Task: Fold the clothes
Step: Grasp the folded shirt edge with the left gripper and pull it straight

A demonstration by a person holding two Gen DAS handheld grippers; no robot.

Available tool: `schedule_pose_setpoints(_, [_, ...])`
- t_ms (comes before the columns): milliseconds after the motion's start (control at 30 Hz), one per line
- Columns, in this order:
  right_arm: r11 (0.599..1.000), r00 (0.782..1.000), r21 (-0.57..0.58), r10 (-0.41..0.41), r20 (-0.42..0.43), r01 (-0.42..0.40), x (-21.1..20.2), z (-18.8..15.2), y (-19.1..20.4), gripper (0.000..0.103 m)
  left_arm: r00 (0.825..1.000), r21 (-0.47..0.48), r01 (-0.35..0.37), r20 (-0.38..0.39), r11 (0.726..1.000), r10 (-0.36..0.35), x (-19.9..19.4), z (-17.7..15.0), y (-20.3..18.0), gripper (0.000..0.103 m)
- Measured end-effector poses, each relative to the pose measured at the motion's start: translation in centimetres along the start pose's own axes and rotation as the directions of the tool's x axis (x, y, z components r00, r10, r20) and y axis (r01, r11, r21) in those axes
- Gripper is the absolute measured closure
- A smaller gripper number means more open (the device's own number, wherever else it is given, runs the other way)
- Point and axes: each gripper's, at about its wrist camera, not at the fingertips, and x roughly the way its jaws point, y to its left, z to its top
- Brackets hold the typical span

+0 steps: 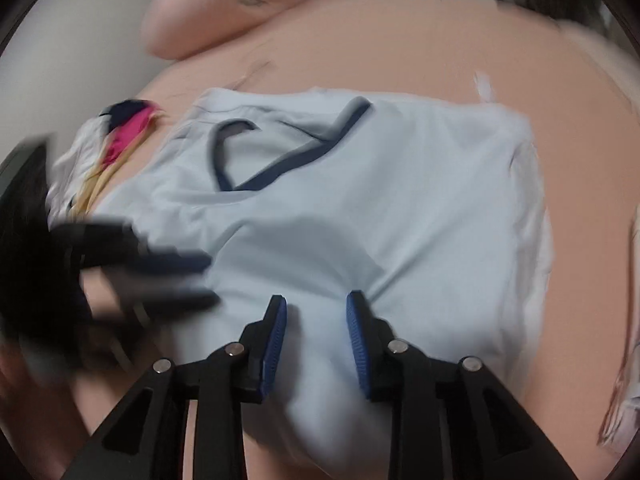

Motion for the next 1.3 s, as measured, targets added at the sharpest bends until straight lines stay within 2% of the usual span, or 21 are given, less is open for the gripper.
schedule_pose_setpoints(133, [0.998, 0.997, 0.031, -0.059, -0.055, 0.061, -4.7, -2.6, -1.4, 0.078, 0.999, -0.067, -0.021, 0.028, 0.997, 0.023, -4.7, -1.1, 2.4, 0.079])
schedule_pose_setpoints(200, [0.994, 0.999, 0.102, -0.048, 0.007, 0.047, -7.4, -3.1, -1.9, 0.075, 0.997, -0.161, -0.055, 0.046, 0.985, 0.064, -6.7, -1.5, 4.0, 0.073])
schedule_pose_setpoints(233, [0.986, 0.997, 0.155, -0.067, 0.041, 0.060, -8.2, -3.4, -2.1, 0.074, 0.997, -0.256, -0.051, 0.039, 0.965, 0.063, -7.2, -1.7, 5.2, 0.070])
schedule_pose_setpoints(267, [0.975, 0.993, 0.208, -0.089, 0.075, 0.072, -9.0, -3.7, -2.4, 0.072, 0.998, -0.362, -0.040, 0.030, 0.931, 0.054, -7.2, -2.1, 6.7, 0.069])
schedule_pose_setpoints(333, [0.939, 0.986, 0.331, -0.133, 0.101, 0.092, -9.0, -4.1, -3.0, 0.063, 0.997, -0.529, -0.063, 0.007, 0.846, 0.078, -7.1, -3.7, 8.9, 0.068])
schedule_pose_setpoints(367, [0.926, 0.986, 0.363, -0.141, 0.090, 0.100, -8.3, -4.4, -3.1, 0.061, 0.996, -0.567, -0.077, -0.001, 0.820, 0.092, -7.2, -4.6, 9.4, 0.068])
schedule_pose_setpoints(467, [0.898, 0.987, 0.422, -0.157, 0.034, 0.128, -7.4, -6.0, -3.7, 0.061, 0.997, -0.623, -0.064, -0.011, 0.780, 0.072, -7.3, -7.5, 9.8, 0.064])
schedule_pose_setpoints(533, [0.885, 0.989, 0.451, -0.142, 0.029, 0.114, -7.1, -7.3, -3.7, 0.061, 0.997, -0.653, -0.069, -0.018, 0.754, 0.076, -6.9, -8.6, 10.2, 0.054])
schedule_pose_setpoints(567, [0.873, 0.991, 0.480, -0.128, 0.041, 0.093, -7.0, -7.9, -4.1, 0.058, 0.996, -0.670, -0.079, -0.027, 0.738, 0.083, -6.6, -9.1, 10.4, 0.053])
schedule_pose_setpoints(633, [0.829, 0.997, 0.559, -0.028, 0.072, -0.017, -6.3, -8.8, -4.8, 0.053, 0.997, -0.706, -0.066, -0.017, 0.705, 0.077, -6.1, -9.9, 11.0, 0.052])
schedule_pose_setpoints(733, [0.807, 0.986, 0.568, 0.104, 0.132, -0.162, -4.6, -8.1, -4.2, 0.052, 0.993, -0.762, 0.079, 0.119, 0.643, 0.020, -5.7, -10.5, 11.8, 0.052])
schedule_pose_setpoints(800, [0.802, 0.981, 0.567, 0.127, 0.144, -0.187, -3.9, -7.9, -4.0, 0.046, 0.986, -0.781, 0.128, 0.164, 0.612, 0.004, -4.8, -10.5, 12.1, 0.052])
schedule_pose_setpoints(867, [0.759, 0.967, 0.601, 0.154, 0.205, -0.249, -3.4, -7.8, -4.4, 0.046, 0.987, -0.792, 0.122, 0.158, 0.598, 0.008, -4.1, -10.3, 12.2, 0.052])
schedule_pose_setpoints(900, [0.718, 0.959, 0.638, 0.167, 0.231, -0.278, -3.1, -7.9, -4.9, 0.046, 0.985, -0.790, 0.132, 0.170, 0.599, 0.007, -4.1, -10.2, 12.2, 0.052])
schedule_pose_setpoints(967, [0.634, 0.948, 0.705, 0.181, 0.263, -0.317, -2.8, -8.1, -5.9, 0.048, 0.984, -0.801, 0.153, 0.179, 0.579, -0.011, -4.4, -10.2, 12.1, 0.053])
schedule_pose_setpoints(1000, [0.607, 0.950, 0.732, 0.171, 0.262, -0.310, -3.1, -8.2, -6.0, 0.048, 0.984, -0.804, 0.154, 0.179, 0.575, -0.013, -4.8, -10.5, 12.0, 0.053])
schedule_pose_setpoints(1033, [0.610, 0.959, 0.742, 0.136, 0.250, -0.280, -3.7, -8.1, -5.8, 0.047, 0.984, -0.805, 0.150, 0.176, 0.574, -0.011, -5.1, -10.7, 11.8, 0.052])
schedule_pose_setpoints(1100, [0.674, 0.967, 0.720, -0.032, 0.252, -0.165, -6.2, -8.2, -4.8, 0.047, 0.989, -0.794, 0.103, 0.148, 0.598, 0.026, -5.8, -11.0, 11.5, 0.052])
schedule_pose_setpoints(1133, [0.716, 0.958, 0.689, -0.110, 0.265, -0.108, -7.3, -7.9, -4.1, 0.047, 0.990, -0.775, 0.081, 0.138, 0.627, 0.042, -5.8, -10.8, 11.2, 0.052])
schedule_pose_setpoints(1233, [0.831, 0.947, 0.544, -0.074, 0.311, -0.113, -7.8, -6.0, -3.2, 0.035, 0.987, -0.692, 0.042, 0.143, 0.721, 0.080, -5.9, -9.9, 10.7, 0.052])
schedule_pose_setpoints(1300, [0.861, 0.970, 0.485, 0.042, 0.239, -0.156, -5.5, -4.2, -3.2, 0.032, 0.987, -0.630, 0.021, 0.135, 0.777, 0.082, -5.1, -8.9, 10.4, 0.052])
